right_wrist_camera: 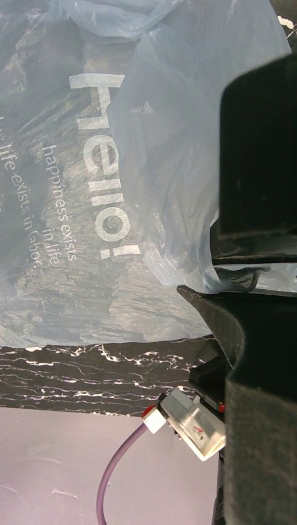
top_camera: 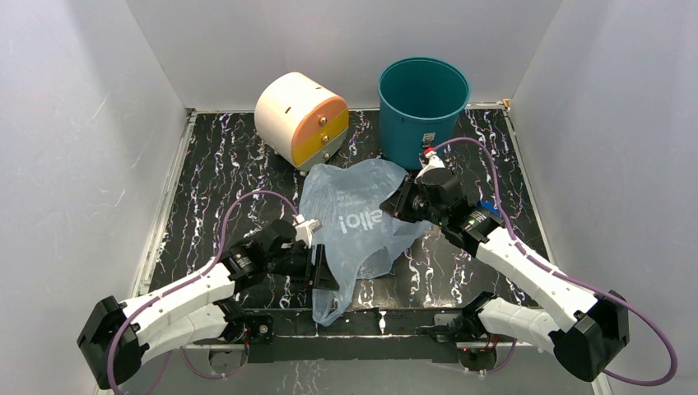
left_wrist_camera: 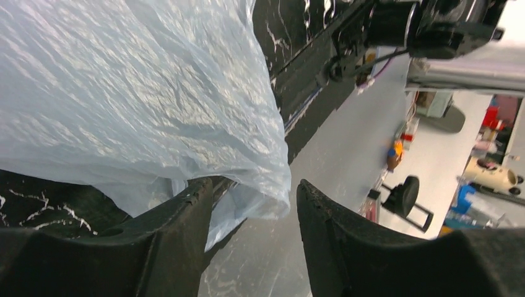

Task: Put the trash bags into the trash bin
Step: Unfold the trash bag at the center of the board.

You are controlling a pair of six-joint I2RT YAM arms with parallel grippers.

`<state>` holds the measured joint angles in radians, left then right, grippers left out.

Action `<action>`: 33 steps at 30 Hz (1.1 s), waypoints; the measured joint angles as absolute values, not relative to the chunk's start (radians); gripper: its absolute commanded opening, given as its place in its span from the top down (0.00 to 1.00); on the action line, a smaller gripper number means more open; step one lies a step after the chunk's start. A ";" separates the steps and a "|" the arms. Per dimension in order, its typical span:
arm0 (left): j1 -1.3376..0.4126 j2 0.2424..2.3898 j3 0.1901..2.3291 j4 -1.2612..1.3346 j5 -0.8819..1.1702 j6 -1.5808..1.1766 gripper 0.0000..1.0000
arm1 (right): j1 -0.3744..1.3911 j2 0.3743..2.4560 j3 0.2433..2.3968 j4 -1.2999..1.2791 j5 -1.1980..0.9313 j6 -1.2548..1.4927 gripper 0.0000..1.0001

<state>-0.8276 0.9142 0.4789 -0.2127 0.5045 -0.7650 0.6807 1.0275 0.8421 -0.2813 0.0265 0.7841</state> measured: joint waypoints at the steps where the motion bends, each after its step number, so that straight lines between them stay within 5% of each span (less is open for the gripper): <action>1: -0.830 0.914 0.470 -0.189 0.492 -0.789 0.42 | 0.681 1.028 0.842 -0.281 0.023 0.786 0.75; 8: -0.855 0.896 0.397 -0.005 0.422 -0.933 0.27 | 0.681 1.028 0.841 -0.262 -0.006 0.791 0.74; 24: -0.869 0.869 0.392 -0.117 0.397 -0.971 0.24 | 0.681 1.060 0.841 -0.232 -0.055 0.797 0.73; 29: -0.871 0.977 0.393 0.018 0.354 -0.997 0.34 | 0.681 1.080 0.841 -0.223 -0.068 0.798 0.73; 33: -0.871 1.061 0.402 0.068 0.311 -0.995 0.69 | 0.681 1.082 0.841 -0.220 -0.074 0.798 0.73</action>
